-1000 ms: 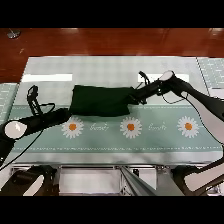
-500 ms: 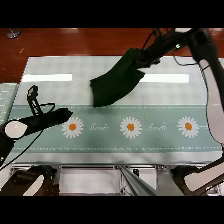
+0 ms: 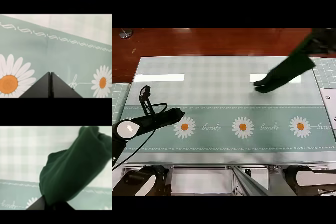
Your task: Fold the shirts.
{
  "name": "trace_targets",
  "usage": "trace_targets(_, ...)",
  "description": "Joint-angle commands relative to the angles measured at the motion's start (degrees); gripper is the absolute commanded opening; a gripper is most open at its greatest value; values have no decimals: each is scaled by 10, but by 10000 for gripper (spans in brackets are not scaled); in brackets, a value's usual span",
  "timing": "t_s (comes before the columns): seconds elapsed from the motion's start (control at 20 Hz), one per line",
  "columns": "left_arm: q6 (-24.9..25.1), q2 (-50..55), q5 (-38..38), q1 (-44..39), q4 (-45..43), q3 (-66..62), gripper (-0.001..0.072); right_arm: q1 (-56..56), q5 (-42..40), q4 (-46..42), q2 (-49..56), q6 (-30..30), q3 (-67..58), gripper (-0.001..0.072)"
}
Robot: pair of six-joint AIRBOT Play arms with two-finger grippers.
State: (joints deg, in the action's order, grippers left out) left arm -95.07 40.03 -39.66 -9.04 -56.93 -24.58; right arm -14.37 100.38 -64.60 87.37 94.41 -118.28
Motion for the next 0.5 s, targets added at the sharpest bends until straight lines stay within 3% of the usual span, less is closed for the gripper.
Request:
trace_targets(0.0,0,0,0,0,0,0,19,-116,48,-6,-67,20,55,24)
trace_targets(0.45,0,0,2,0,0,0,18,-342,59,-167,-268,2,299,25)
